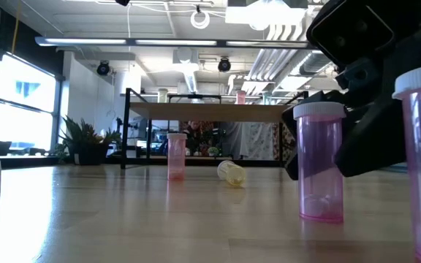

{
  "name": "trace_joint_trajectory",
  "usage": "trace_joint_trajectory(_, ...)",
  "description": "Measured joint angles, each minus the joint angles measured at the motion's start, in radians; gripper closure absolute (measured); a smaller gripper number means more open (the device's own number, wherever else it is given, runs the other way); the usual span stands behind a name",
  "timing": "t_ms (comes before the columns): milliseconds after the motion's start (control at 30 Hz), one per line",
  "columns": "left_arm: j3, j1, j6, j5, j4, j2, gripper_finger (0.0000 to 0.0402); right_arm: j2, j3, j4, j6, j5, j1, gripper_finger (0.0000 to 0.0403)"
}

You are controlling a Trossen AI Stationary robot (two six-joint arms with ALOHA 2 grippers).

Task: Pick and place medicine bottles onto shelf by color
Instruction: Put the center pink pill bottle on the shelf

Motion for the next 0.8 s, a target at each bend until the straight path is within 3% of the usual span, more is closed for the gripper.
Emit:
trace_joint_trajectory(333,0.000,0.000,0.000,0.000,0.000,0.000,0.0163,0.000,0.000,0.002,0.033,-0.001,0.000,0.0314)
trace_joint_trajectory(567,0.000,0.001,-0.059,0.009,-0.058,0.000,0.0163,-0.002,0.000,0.001,0.078,-0.011,-0.020,0.0318)
trace_joint_trajectory(800,0.000,0.032,-0.140,0.101,-0.176,0.000,0.0163,-0.059,0.000,-0.047,0.101,-0.027,-0.077,0.0318)
